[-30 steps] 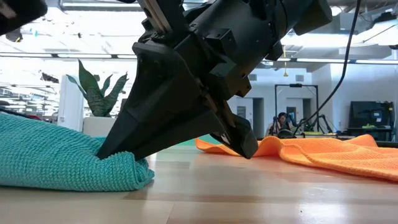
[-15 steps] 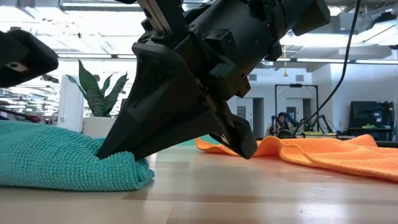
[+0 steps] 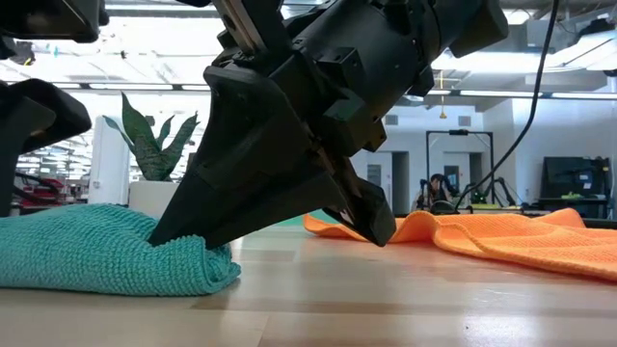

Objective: Roll microfiber towels into tight, uniform cylinder then place into a basket
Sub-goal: Roll the blue microfiber cloth

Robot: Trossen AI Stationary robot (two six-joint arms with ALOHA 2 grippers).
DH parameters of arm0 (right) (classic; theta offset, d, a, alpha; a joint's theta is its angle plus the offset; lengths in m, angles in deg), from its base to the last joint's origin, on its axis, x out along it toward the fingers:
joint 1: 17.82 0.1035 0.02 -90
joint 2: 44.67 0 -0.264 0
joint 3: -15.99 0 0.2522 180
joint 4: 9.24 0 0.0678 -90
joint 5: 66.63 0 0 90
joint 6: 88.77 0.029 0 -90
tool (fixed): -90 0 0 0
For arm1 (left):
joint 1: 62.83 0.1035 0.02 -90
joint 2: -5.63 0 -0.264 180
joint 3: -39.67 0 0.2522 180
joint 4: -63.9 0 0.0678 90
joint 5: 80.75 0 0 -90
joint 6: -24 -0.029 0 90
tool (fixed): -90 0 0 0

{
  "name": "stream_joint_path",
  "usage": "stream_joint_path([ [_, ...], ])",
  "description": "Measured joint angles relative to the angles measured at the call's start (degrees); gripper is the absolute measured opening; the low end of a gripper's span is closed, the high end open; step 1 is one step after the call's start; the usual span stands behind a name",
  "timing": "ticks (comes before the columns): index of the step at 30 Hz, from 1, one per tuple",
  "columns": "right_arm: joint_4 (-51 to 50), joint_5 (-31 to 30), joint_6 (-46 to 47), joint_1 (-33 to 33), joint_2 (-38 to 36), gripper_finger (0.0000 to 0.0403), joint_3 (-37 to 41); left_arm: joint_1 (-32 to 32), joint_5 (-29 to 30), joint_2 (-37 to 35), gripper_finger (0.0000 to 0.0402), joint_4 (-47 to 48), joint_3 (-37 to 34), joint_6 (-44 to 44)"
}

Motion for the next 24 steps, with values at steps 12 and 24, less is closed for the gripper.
stream_joint_path([
  [12, 0.3, 3.9, 2.4, -0.9, 0.0, 0.0067, 0.0, 0.1, -0.5, 0.3, 0.0155, 3.3, -0.1, 5.9],
  [24, 0.4, 11.3, -2.7, -3.4, -0.2, 0.0102, 0.0, 0.2, -1.7, 0.2, 0.0155, 3.4, -0.1, 14.2],
])
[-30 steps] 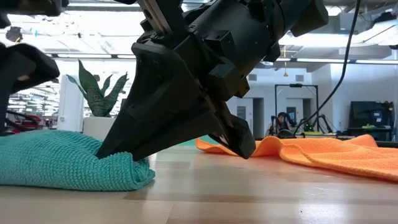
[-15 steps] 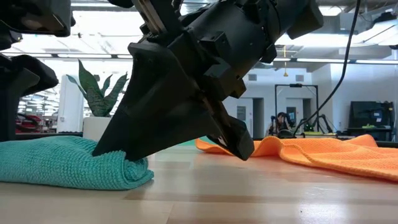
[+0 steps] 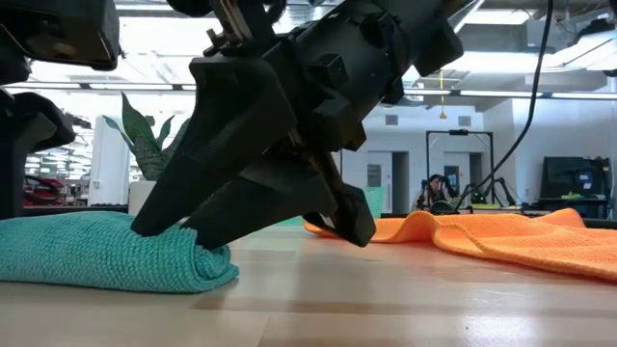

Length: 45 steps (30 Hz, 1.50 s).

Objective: Roll microfiber towels into tight, uniform cylinder then place into a basket
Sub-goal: Roll the blue microfiber cloth, then put the blue microfiber cloth into the green bin

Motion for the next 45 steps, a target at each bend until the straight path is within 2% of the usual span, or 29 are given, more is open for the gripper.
stream_joint_path([
  [10, -5.8, -0.8, -8.1, -0.3, -4.3, 0.0103, 0.4, 1.1, -0.5, 0.0, 0.0155, -2.7, -0.1, 1.5],
  [18, -19.4, -7.4, -12.9, 0.2, -9.5, 0.0103, 0.4, 2.6, -1.0, 0.0, 0.0155, -3.2, -0.1, 1.5],
  [25, -31.5, -16.2, -15.3, 3.0, -13.1, 0.0103, 0.6, 3.1, -1.0, 0.0, 0.0155, -3.4, -0.1, 1.2],
  [33, -31.3, -16.8, -12.1, 6.1, -17.5, 0.0102, 8.2, 3.1, -1.1, 0.0, 0.0155, -3.6, -0.1, -1.0],
  [39, -30.9, -17.6, -10.9, 6.3, -25.0, 0.0102, 14.5, 3.1, -1.4, 0.0, 0.0155, -3.8, -0.1, -1.6],
  [42, -25.9, -20.9, -11.0, 6.3, -29.8, 0.0102, 18.8, 3.1, -1.4, 0.0, 0.0155, -3.9, -0.1, -1.6],
  [45, -13.2, -22.3, -11.1, 5.8, -32.7, 0.0102, 24.4, 3.1, -1.4, 0.0, 0.0155, -3.9, -0.1, -1.6],
])
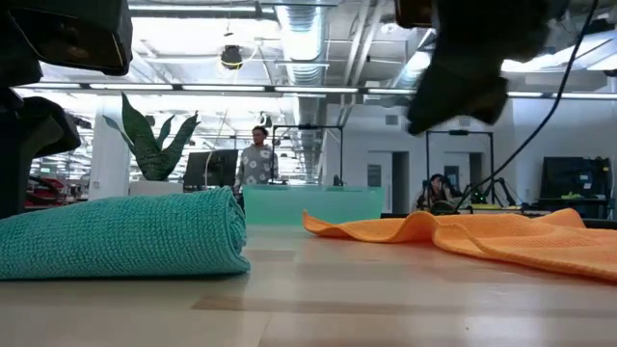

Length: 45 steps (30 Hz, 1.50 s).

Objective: Roll microfiber towels into tight, uniform cylinder then place into a basket
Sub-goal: Put the blue microfiber cloth into the green bin

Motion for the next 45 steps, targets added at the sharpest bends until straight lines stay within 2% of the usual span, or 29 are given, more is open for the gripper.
stream_joint_path([
  [4, 19.0, 0.1, -0.1, -0.8, 1.6, 0.0102, 4.9, 0.0, 0.0, 0.0, 0.0155, 0.0, 0.0, -0.6],
  [8, 30.2, 1.7, -1.9, -2.2, 7.4, 0.0102, 5.1, 0.0, -0.1, 0.0, 0.0155, 0.0, 0.0, -0.9],
  [11, 37.2, 6.1, -2.5, -3.7, 12.0, 0.0103, 3.9, 0.0, -0.2, 0.0, 0.0155, 0.0, 0.0, -0.9],
  [16, 38.5, 13.1, -2.6, -6.0, 18.6, 0.0126, -1.4, 0.0, -0.2, 0.0, 0.0155, -0.2, 0.0, -1.7],
  [21, 35.3, 18.5, -5.5, -7.7, 21.2, 0.0183, -6.0, 0.0, -0.2, 0.0, 0.0155, -0.1, 0.0, -1.7],
  [25, 34.1, 26.0, -8.3, -8.9, 21.1, 0.0228, -8.3, 0.0, -0.5, 0.0, 0.0155, -0.1, 0.0, -1.7],
  [28, 34.0, 26.1, -10.2, -9.1, 21.1, 0.0248, -9.3, 0.0, -0.5, 0.0, 0.0155, -0.1, 0.0, -1.8],
  [32, 34.3, 24.1, -13.1, -9.4, 22.0, 0.0254, -9.7, 0.0, -0.5, 0.0, 0.0155, -0.1, 0.0, -1.7],
  [40, 34.1, 22.0, -12.7, -9.8, 25.3, 0.0255, -9.8, 0.0, 0.1, 0.1, 0.0155, -1.6, -0.1, -1.7],
  [45, 33.9, 23.3, -8.9, -9.8, 27.8, 0.0255, -10.0, 0.1, 0.2, 0.1, 0.0155, -2.2, -0.1, -1.7],
])
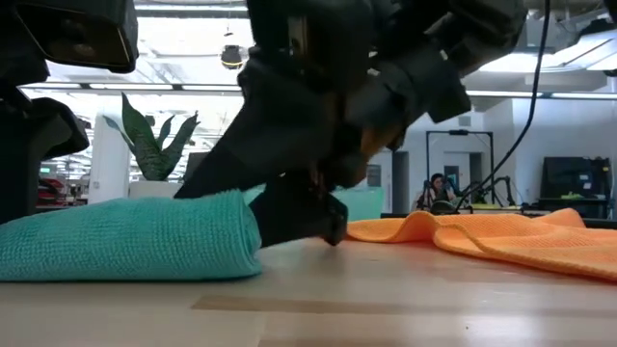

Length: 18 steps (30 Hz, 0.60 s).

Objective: Roll microfiber towels into tight, uniform cylinder then place into a basket
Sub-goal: Put the blue microfiber cloth into the green bin

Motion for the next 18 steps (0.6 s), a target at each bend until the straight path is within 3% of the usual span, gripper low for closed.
stream_joint_path([
  [12, 0.6, 13.6, 2.1, 0.0, 1.0, 0.0255, -1.7, 0.5, -0.3, 0.2, 0.0155, -2.9, 0.0, -1.0],
  [18, -2.3, 14.5, 3.5, 0.1, 1.0, 0.0250, -2.4, 0.5, 0.4, 0.2, 0.0155, -3.0, 0.0, -1.0],
])
